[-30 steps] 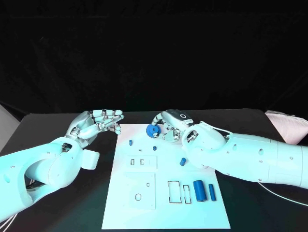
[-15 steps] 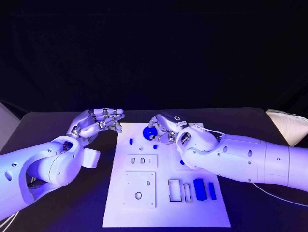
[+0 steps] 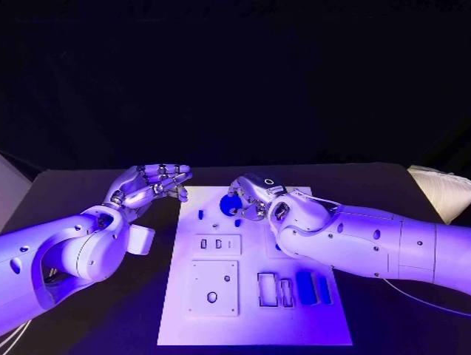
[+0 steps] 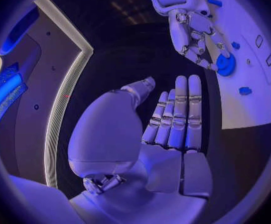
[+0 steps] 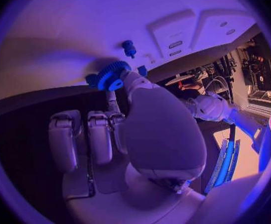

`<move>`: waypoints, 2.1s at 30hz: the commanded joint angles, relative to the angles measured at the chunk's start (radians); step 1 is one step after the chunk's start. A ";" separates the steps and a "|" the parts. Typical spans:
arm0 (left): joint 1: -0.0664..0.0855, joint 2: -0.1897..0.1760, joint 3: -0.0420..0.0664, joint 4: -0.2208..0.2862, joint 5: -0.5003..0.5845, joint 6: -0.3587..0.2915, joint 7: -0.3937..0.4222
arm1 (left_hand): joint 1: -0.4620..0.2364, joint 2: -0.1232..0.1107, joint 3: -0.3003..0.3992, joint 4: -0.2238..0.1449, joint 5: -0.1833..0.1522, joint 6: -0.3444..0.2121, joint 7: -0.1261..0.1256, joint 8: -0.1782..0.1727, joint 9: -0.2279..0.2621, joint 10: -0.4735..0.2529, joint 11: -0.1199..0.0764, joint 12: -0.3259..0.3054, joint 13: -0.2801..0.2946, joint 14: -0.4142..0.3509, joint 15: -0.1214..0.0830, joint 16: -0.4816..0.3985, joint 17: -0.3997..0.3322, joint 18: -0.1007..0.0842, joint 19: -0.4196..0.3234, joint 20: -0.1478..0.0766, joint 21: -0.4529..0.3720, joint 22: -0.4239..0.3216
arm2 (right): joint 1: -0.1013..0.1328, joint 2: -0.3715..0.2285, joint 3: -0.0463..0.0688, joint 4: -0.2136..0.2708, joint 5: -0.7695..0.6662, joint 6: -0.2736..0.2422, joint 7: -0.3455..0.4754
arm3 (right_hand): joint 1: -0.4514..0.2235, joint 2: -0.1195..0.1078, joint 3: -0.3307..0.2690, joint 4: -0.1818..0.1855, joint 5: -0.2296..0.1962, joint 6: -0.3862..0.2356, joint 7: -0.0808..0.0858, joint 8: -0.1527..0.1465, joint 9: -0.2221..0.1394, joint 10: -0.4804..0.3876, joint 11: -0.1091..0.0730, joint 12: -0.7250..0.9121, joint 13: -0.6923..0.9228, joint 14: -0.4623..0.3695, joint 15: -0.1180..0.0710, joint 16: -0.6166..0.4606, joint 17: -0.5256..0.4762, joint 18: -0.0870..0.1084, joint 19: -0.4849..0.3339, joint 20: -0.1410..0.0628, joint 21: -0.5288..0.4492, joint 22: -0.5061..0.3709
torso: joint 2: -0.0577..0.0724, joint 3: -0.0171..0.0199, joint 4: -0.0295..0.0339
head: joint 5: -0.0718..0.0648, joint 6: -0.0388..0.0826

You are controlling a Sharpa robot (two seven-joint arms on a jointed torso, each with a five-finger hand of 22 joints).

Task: Assemble the parts on the task board

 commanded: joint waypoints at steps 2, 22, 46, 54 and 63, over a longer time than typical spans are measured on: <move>0.001 0.001 0.001 0.002 0.003 0.018 0.004 | -0.006 0.008 -0.001 -0.004 -0.002 -0.005 -0.002 -0.003 0.002 -0.008 -0.002 0.002 0.000 -0.007 0.002 0.003 0.001 0.013 -0.007 -0.003 0.003 0.001 | -0.003 0.008 -0.002 -0.014 -0.029 0.032 -0.016 | -0.004 0.007 0.005 0.001 0.001 0.021 -0.018 0.008 0.004 0.105 -0.007 0.003 0.263 0.098 -0.005 0.006 0.243 -0.015 0.105 -0.004 0.005 0.263 | 0.000 0.0001 0.0001 | 0.000 0.000; 0.001 0.001 0.001 0.000 0.003 0.022 0.000 | -0.006 0.008 -0.001 -0.004 -0.002 -0.005 -0.002 -0.003 0.002 -0.009 -0.002 0.002 0.000 -0.008 0.002 0.005 0.001 0.013 -0.009 -0.002 0.005 0.002 | -0.004 0.025 -0.003 -0.040 0.024 0.050 0.020 | -0.274 0.009 -0.139 0.016 0.009 -0.068 0.014 -0.053 -0.020 0.077 0.024 -0.025 0.234 0.098 0.020 0.006 0.245 -0.015 0.105 0.023 0.005 0.263 | 0.000 -0.0005 -0.0017 | 0.001 -0.003; 0.001 -0.001 0.001 -0.001 0.003 0.023 -0.003 | -0.007 0.007 -0.001 -0.004 -0.002 -0.007 -0.002 -0.004 0.002 -0.010 -0.002 0.002 0.000 -0.010 0.002 0.005 0.002 0.013 -0.010 -0.002 0.006 0.003 | -0.006 -0.016 -0.005 -0.020 0.061 0.129 0.006 | -0.316 0.074 -0.195 0.015 0.059 -0.051 0.010 -0.055 -0.018 0.082 0.021 -0.020 0.240 0.099 0.021 0.008 0.250 -0.015 0.105 0.023 0.005 0.263 | 0.000 0.0017 -0.0014 | 0.000 -0.008; 0.001 -0.003 0.001 -0.002 0.003 0.023 -0.003 | -0.007 0.007 -0.001 -0.004 -0.002 -0.007 -0.002 -0.004 0.002 -0.010 -0.002 0.002 0.000 -0.010 0.002 0.005 0.002 0.013 -0.010 -0.002 0.006 0.003 | -0.009 -0.048 -0.005 0.018 0.055 0.104 0.001 | -0.316 0.078 -0.192 0.013 0.071 -0.047 0.009 -0.053 -0.017 0.085 0.020 -0.017 0.243 0.099 0.020 0.008 0.251 -0.015 0.105 0.022 0.005 0.263 | 0.000 0.0017 -0.0008 | 0.001 -0.009; 0.001 -0.006 0.001 -0.003 0.003 0.022 -0.003 | -0.007 0.007 -0.001 -0.004 -0.002 -0.007 -0.002 -0.004 0.002 -0.010 -0.002 0.002 0.000 -0.010 0.002 0.005 0.002 0.013 -0.010 -0.002 0.006 0.003 | -0.012 -0.108 -0.002 0.089 0.051 0.009 0.001 | -0.313 0.083 -0.182 0.013 0.103 -0.039 0.006 -0.051 -0.015 0.089 0.017 -0.013 0.247 0.100 0.017 0.008 0.252 -0.015 0.105 0.019 0.005 0.263 | -0.001 0.0015 -0.0020 | 0.000 -0.008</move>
